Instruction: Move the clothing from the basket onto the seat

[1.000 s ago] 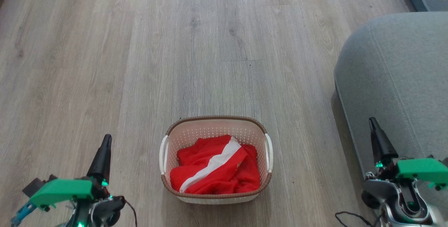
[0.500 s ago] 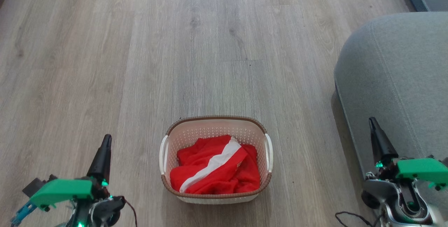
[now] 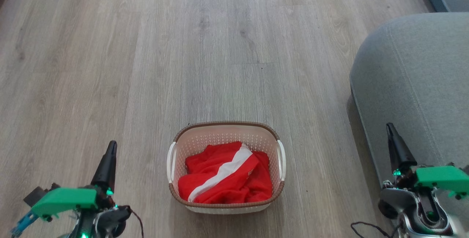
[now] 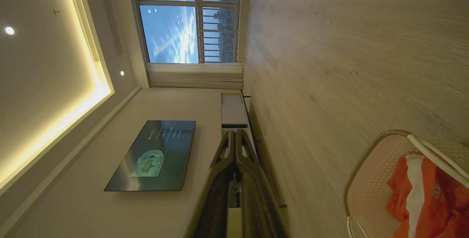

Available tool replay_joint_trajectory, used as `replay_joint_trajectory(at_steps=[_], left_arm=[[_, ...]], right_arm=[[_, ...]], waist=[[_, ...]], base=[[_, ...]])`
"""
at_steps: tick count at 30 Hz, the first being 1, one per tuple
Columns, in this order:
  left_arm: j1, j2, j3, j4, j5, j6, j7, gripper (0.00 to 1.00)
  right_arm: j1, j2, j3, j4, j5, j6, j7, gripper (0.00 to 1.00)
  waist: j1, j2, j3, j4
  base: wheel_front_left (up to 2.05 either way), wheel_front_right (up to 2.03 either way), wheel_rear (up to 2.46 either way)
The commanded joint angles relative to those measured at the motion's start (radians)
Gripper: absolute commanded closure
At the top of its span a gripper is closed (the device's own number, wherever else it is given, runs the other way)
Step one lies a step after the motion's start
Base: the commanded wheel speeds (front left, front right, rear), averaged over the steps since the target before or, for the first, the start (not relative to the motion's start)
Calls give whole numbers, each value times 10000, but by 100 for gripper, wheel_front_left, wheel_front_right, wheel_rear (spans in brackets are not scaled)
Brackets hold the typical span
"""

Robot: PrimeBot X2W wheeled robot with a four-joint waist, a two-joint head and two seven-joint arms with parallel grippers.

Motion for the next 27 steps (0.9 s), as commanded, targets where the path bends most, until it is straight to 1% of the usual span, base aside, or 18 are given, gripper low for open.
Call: replay_joint_trajectory(at_steps=[1, 9, 10, 13, 27], left_arm=[[-490, 119, 339, -340, -70, -16, 72, 100], [-490, 119, 339, -341, -70, -16, 72, 100], [4, -6, -4, 34, 2, 0, -4, 0], [225, -32, -55, 461, 4, 2, -15, 0], [-258, 27, -150, 633, 181, 0, -344, 0]], right_arm=[[-181, -35, 180, -391, 60, 2, 52, 100], [-181, -35, 180, -391, 60, 2, 52, 100], [-1, 2, 6, 44, -2, 2, -4, 0], [130, 50, 45, 533, -3, 2, -6, 0], [-374, -42, 325, 641, -216, 2, -231, 0]], waist=[[0, 0, 0, 0], [0, 0, 0, 0], [0, 0, 0, 0], [0, 0, 2, 0], [0, 0, 51, -17]], base=[[0, 0, 0], [0, 0, 0], [0, 0, 0], [0, 0, 0], [0, 0, 0]])
